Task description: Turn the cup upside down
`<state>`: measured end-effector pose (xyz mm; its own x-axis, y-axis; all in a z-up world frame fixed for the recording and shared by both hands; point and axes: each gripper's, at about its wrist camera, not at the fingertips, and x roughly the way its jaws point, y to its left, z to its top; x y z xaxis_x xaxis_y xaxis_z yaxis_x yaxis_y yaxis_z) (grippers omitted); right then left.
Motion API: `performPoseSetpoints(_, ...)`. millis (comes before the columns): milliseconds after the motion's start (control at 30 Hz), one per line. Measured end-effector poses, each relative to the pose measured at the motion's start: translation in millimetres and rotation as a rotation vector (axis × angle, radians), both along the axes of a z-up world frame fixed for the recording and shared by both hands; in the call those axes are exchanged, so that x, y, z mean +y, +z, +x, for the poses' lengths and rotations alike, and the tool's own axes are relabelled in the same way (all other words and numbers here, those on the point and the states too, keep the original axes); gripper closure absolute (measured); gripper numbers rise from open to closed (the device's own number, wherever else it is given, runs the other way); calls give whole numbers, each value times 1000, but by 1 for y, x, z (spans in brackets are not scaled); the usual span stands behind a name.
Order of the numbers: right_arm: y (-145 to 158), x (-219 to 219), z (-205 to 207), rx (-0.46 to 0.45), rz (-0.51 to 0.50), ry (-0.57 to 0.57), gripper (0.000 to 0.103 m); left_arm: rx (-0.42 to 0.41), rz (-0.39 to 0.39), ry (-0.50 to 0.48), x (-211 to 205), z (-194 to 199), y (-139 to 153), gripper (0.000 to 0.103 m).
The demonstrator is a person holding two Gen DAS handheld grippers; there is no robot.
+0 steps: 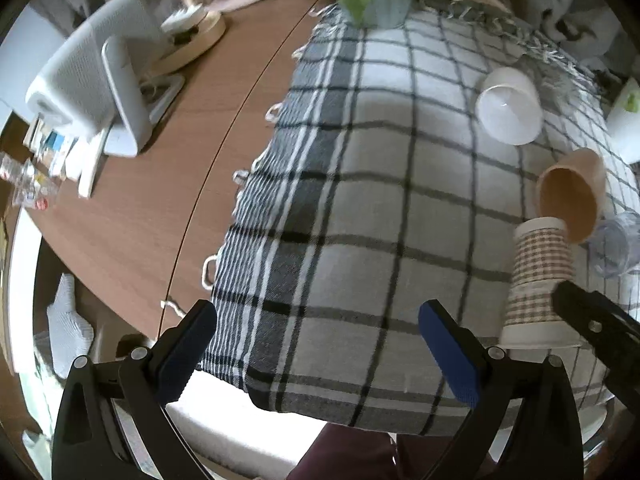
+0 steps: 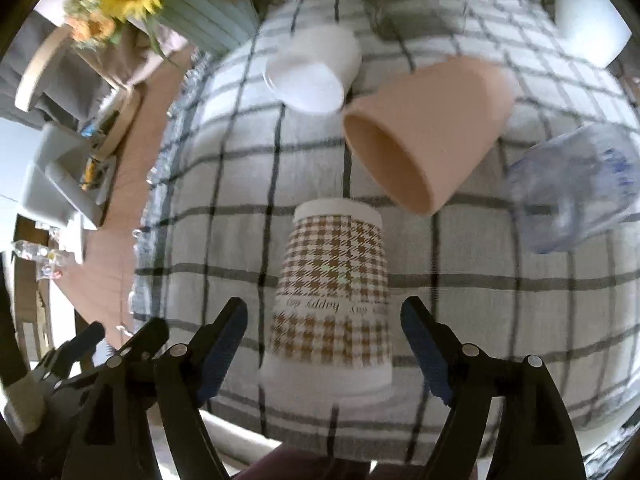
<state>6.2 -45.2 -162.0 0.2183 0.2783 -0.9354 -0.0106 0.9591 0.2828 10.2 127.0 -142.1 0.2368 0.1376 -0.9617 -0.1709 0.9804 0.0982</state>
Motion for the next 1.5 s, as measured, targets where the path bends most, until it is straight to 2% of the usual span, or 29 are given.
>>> performPoseSetpoints(133,33,-22,-16,-72,5,-52,22,-14,-16,-88,-25,8,12,0)
performPoseSetpoints(267,56,-49,-25,-123,21,-147,21,37,-116,-179,-58,24,13,0)
performPoseSetpoints(333,63,-67,-29,-138,39,-194,22,60,-130,-208,-72,32,11,0)
performPoseSetpoints(467,68,-96,-36,-151,51,-283,21,100,-135,-255,-102,48,3,0)
performPoseSetpoints(600,64,-122,-40,-138,72,-360,21,168,-181,-266,-122,68,-14,0)
performPoseSetpoints(700,59,-135,-41,-122,91,-408,21,196,-167,-266,-133,79,-28,2)
performPoseSetpoints(800,56,-143,-40,-115,86,-426,21,217,-153,-254,-139,87,-39,6)
performPoseSetpoints(833,55,-145,-39,-113,83,-429,21,219,-144,-252,-141,89,-42,11)
performPoseSetpoints(933,51,-150,-36,-104,76,-434,21,225,-131,-251,-145,94,-48,17)
performPoseSetpoints(967,50,-151,-35,-99,76,-435,21,230,-135,-251,-146,97,-51,21)
performPoseSetpoints(1033,48,-152,-34,-89,76,-437,21,246,-163,-243,-145,98,-55,37)
performPoseSetpoints(1100,45,-152,-34,-83,78,-434,21,253,-183,-236,-145,98,-56,42)
performPoseSetpoints(1400,49,-145,-31,-97,75,-396,21,129,-191,-223,-127,85,-29,43)
performPoseSetpoints(1500,49,-143,-30,-95,80,-392,21,122,-190,-245,-125,85,-25,43)
